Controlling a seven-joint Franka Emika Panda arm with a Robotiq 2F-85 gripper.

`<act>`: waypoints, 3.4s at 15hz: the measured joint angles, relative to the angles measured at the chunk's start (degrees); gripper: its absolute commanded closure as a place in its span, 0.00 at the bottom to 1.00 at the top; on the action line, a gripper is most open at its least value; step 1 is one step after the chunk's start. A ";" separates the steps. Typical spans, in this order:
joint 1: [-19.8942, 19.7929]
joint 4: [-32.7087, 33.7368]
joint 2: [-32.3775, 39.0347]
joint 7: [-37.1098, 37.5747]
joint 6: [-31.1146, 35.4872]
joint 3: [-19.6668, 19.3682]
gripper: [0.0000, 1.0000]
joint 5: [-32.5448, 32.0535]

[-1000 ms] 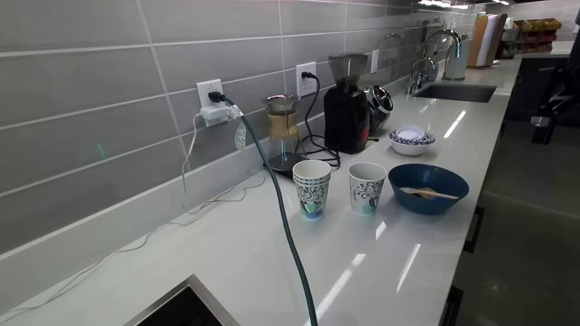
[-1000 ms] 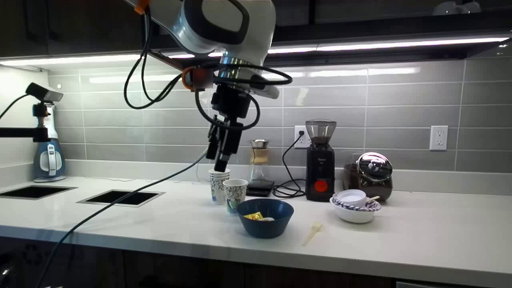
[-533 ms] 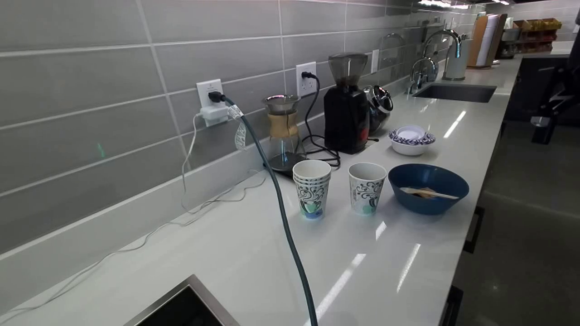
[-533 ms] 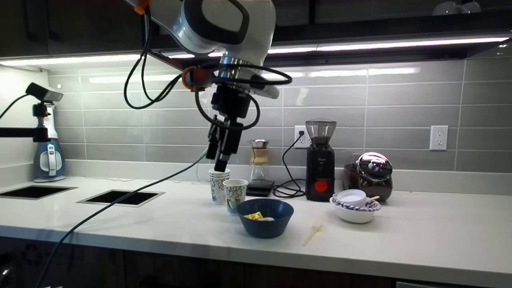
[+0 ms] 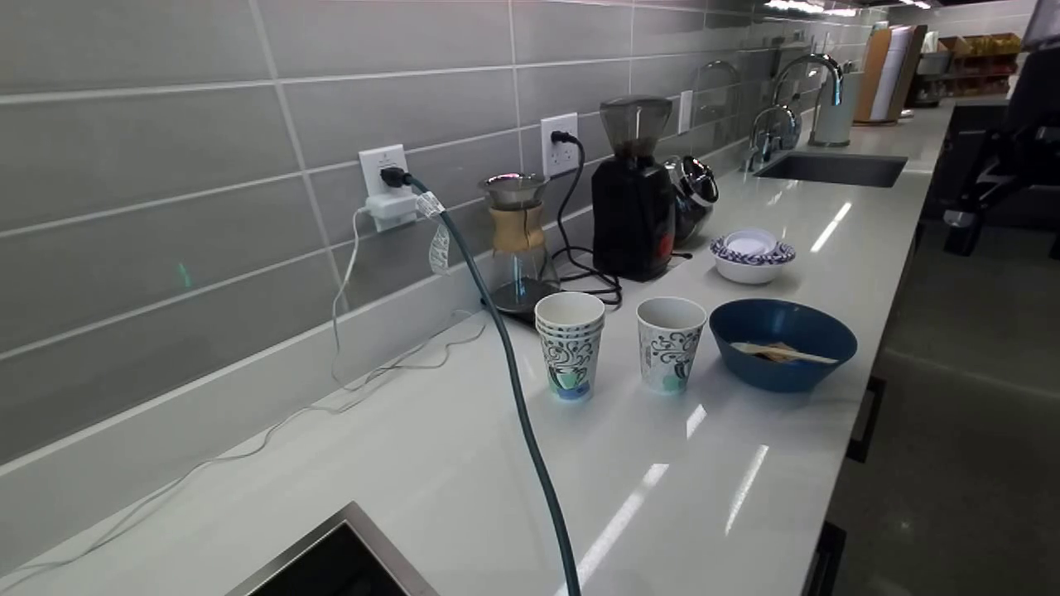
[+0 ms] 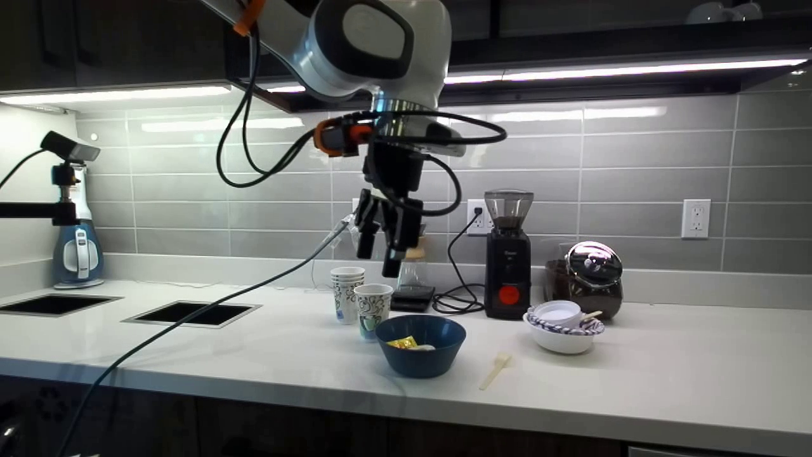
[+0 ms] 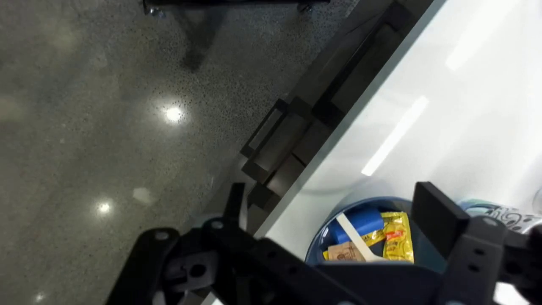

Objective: Remove the white bowl from the stacked paper plates and put them in the counter top

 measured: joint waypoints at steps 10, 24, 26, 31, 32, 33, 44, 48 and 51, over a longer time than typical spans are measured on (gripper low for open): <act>0.00 21.72 22.53 -6.69 13.91 -0.31 0.00 -0.27; -0.06 42.19 37.78 -9.26 15.79 0.94 0.00 -0.32; -0.07 42.19 37.76 -9.26 15.79 0.94 0.00 -0.32; -0.18 42.34 38.18 -9.19 15.78 0.85 0.00 -0.34; -0.33 42.65 38.76 -9.19 15.84 0.81 0.00 -0.34; -0.57 43.11 39.57 -9.30 16.28 0.81 0.00 -0.34; -1.98 57.47 54.75 -9.35 24.65 0.90 0.04 -0.75; -2.01 64.55 60.41 -9.15 25.14 1.30 0.20 -0.68; -2.17 69.05 64.05 -8.74 25.59 2.17 0.37 -0.43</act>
